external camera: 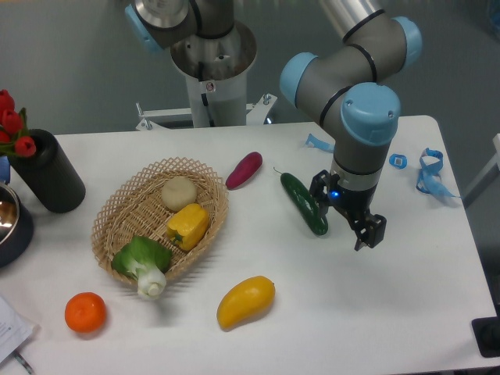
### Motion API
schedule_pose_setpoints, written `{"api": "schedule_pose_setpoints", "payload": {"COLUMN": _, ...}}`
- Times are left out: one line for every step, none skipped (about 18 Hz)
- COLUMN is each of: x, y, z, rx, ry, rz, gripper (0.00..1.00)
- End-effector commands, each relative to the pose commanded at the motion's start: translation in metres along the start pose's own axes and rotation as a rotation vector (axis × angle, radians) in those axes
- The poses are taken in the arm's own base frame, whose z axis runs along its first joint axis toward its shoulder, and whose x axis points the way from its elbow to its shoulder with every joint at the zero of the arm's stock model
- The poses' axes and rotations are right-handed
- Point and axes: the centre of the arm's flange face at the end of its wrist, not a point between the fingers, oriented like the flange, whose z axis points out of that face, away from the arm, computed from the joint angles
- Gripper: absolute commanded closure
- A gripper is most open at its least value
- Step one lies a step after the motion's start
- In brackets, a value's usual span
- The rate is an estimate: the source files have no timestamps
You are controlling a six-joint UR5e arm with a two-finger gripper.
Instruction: Pick up the yellow pepper from the basket
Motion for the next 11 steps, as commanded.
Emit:
{"api": "schedule_pose_setpoints", "payload": {"x": 0.000, "y": 0.000, "z": 0.000, "rx": 0.000, "ry": -0.001, "rz": -0.003, "gripper": 0.00}}
{"api": "schedule_pose_setpoints", "payload": {"x": 0.000, "y": 0.000, "z": 0.000, "rx": 0.000, "ry": 0.000, "rz": -0.005, "gripper": 0.00}}
{"api": "schedule_pose_setpoints", "payload": {"x": 0.000, "y": 0.000, "z": 0.001, "rx": 0.001, "ry": 0.002, "rz": -0.006, "gripper": 0.00}}
{"api": "schedule_pose_setpoints", "payload": {"x": 0.001, "y": -0.001, "z": 0.000, "rx": 0.002, "ry": -0.001, "rz": -0.008, "gripper": 0.00}}
{"api": "schedule_pose_setpoints", "payload": {"x": 0.002, "y": -0.002, "z": 0.001, "rx": 0.005, "ry": -0.001, "rz": -0.006, "gripper": 0.00}}
{"api": "schedule_pose_setpoints", "payload": {"x": 0.005, "y": -0.003, "z": 0.002, "rx": 0.008, "ry": 0.004, "rz": -0.005, "gripper": 0.00}}
{"api": "schedule_pose_setpoints", "payload": {"x": 0.012, "y": -0.005, "z": 0.006, "rx": 0.015, "ry": 0.017, "rz": -0.008, "gripper": 0.00}}
{"api": "schedule_pose_setpoints", "payload": {"x": 0.016, "y": -0.007, "z": 0.010, "rx": 0.028, "ry": 0.026, "rz": -0.022, "gripper": 0.00}}
{"api": "schedule_pose_setpoints", "payload": {"x": 0.023, "y": -0.009, "z": 0.009, "rx": 0.040, "ry": 0.026, "rz": -0.052, "gripper": 0.00}}
{"api": "schedule_pose_setpoints", "payload": {"x": 0.028, "y": -0.010, "z": 0.008, "rx": 0.044, "ry": 0.014, "rz": -0.076, "gripper": 0.00}}
{"api": "schedule_pose_setpoints", "payload": {"x": 0.034, "y": -0.011, "z": 0.014, "rx": 0.046, "ry": 0.012, "rz": -0.076, "gripper": 0.00}}
